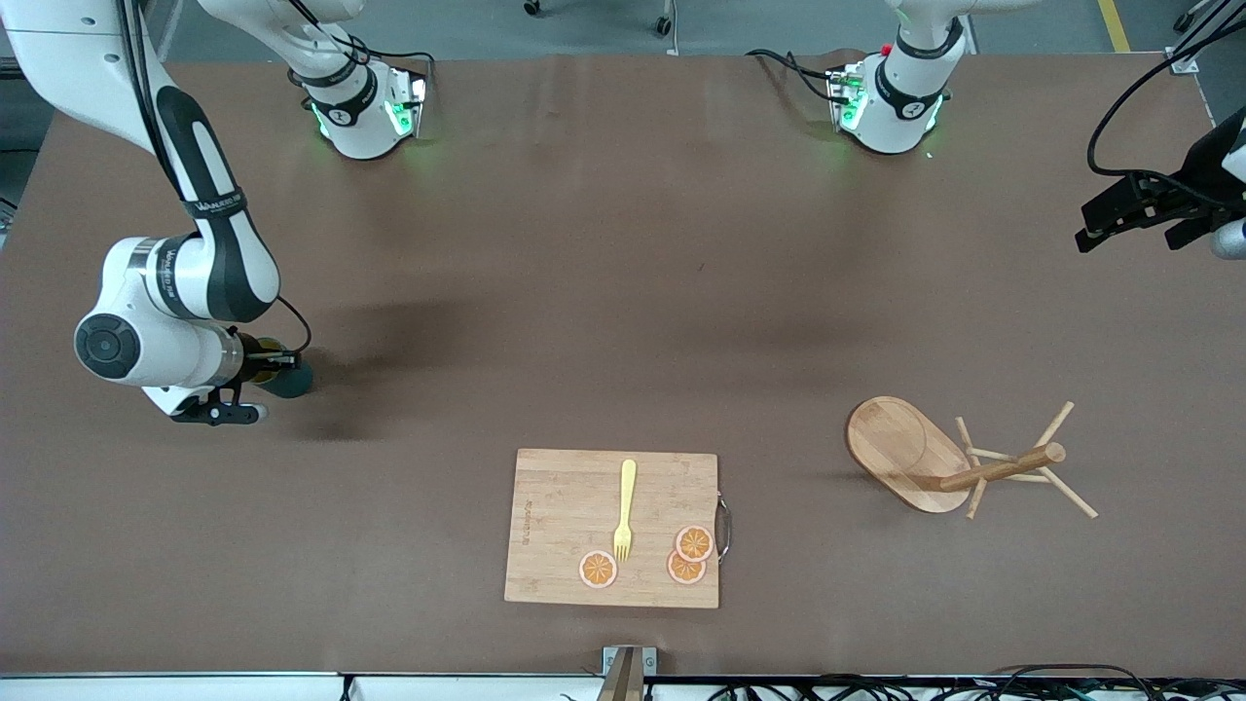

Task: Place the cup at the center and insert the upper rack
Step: 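Close the right gripper on the teal mug's rim, then carry the teal mug with the right gripper to the table center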

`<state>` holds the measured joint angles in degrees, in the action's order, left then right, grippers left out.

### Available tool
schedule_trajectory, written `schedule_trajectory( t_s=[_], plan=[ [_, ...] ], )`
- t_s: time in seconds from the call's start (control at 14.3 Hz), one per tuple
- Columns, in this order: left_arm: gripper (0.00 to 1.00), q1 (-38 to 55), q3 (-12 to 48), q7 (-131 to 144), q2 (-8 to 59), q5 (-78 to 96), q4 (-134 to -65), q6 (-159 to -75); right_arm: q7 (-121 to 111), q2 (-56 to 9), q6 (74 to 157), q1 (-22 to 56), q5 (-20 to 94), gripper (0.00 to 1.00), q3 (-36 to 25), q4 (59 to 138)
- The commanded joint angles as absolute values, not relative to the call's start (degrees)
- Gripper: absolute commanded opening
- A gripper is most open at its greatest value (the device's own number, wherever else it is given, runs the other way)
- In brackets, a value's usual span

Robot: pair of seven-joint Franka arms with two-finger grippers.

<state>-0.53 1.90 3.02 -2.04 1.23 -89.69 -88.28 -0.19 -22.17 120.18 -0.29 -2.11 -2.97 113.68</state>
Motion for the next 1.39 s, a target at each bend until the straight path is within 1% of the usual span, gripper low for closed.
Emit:
schedule_trajectory(
  t_s=[0.0,0.07,0.21,0.28,0.42,0.56,0.7,0.84,0.91,1.12,1.32],
  plan=[
    [1.0,-0.44,2.02,3.43,-2.46,0.79,-89.3,-87.54,0.0,-22.24,120.5,-0.62,-1.76,0.07,-2.81,114.08],
    [1.0,-0.44,2.02,3.43,-2.46,0.79,-89.3,-87.54,0.0,-22.24,120.32,-0.35,-1.76,0.03,-2.81,114.0],
    [1.0,-0.44,2.11,3.34,-2.46,0.79,-89.3,-87.54,0.44,-21.97,119.36,0.35,-1.76,0.01,-2.73,112.95],
    [1.0,-0.44,2.11,3.34,-2.46,0.79,-89.3,-87.54,0.96,-21.97,117.01,1.05,-1.76,0.01,-2.64,110.94],
    [1.0,-0.44,2.11,3.34,-2.46,0.79,-89.3,-87.54,3.94,-22.06,109.46,4.73,-1.67,0.01,-2.64,104.97],
    [1.0,-0.44,2.11,3.34,-2.46,0.79,-89.3,-87.54,7.72,-22.06,106.44,9.99,-1.67,0.01,-2.64,101.0],
    [1.0,-0.44,2.11,3.25,-2.46,0.88,-89.3,-87.54,10.01,-23.11,107.05,15.97,-0.62,0.01,-2.64,99.76],
    [1.0,-0.44,2.11,3.25,-2.46,0.88,-89.3,-87.54,14.57,-25.3,106.88,21.33,4.11,0.01,-2.64,97.04],
    [1.0,-0.44,2.11,3.25,-2.46,0.88,-89.3,-87.54,15.81,-26.44,106.96,25.19,3.96,0.02,-2.72,95.9],
    [1.0,-0.53,2.11,3.25,-2.46,0.88,-89.3,-87.54,17.48,-30.13,106.53,33.81,4.13,0.01,-2.72,90.55],
    [1.0,-0.53,2.11,3.34,-2.46,0.88,-89.3,-87.54,27.56,-35.57,106.96,41.02,4.48,0.01,-2.72,84.05]
  ],
)
